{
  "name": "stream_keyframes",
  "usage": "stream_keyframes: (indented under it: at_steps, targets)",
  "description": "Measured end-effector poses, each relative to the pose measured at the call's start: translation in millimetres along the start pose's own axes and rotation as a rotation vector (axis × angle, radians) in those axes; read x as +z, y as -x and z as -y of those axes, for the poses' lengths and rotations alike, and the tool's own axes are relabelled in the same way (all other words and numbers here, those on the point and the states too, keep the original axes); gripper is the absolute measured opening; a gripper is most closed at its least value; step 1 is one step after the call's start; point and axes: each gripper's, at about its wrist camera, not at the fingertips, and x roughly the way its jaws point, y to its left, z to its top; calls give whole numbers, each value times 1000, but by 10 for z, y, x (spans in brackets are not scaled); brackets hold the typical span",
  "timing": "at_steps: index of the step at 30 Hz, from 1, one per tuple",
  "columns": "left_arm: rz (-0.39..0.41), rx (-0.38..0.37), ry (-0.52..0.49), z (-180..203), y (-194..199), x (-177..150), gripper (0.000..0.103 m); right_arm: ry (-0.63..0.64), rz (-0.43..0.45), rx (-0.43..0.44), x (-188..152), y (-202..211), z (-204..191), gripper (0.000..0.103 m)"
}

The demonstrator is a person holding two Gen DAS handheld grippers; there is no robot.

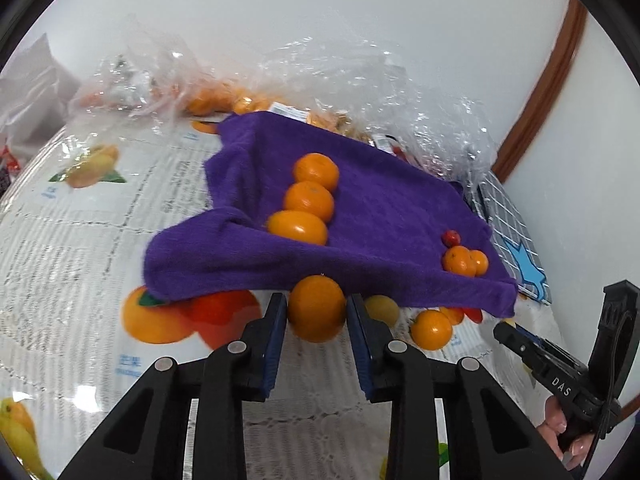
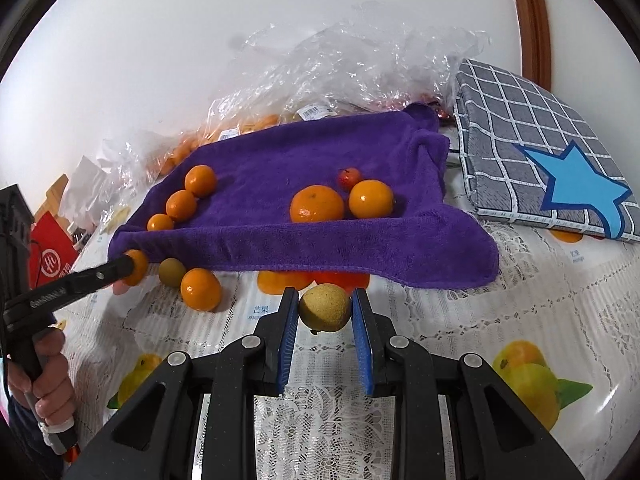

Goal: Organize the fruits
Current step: 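Carry the yellow-green fruit onto the towel with the right gripper while the left carries its orange there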

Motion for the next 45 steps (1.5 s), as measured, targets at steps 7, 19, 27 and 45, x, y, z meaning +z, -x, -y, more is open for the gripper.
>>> stream_keyframes:
  at_steps: [7,19,27,45]
  targets:
    - [-42,42,-41,74,-139,-25,30,34,-68,-39,-2,-127,-68,27]
    - [-60,48,-42,73,-201,-13,30,100,-104,-79,-27,-183,-186,27]
    - [21,9,-70,175,-21,-8,30,74,-59,-42,-20,-92,-137,27]
    - [90,13,-1,24,185,150,30,-4,69,33,228,266,5,27]
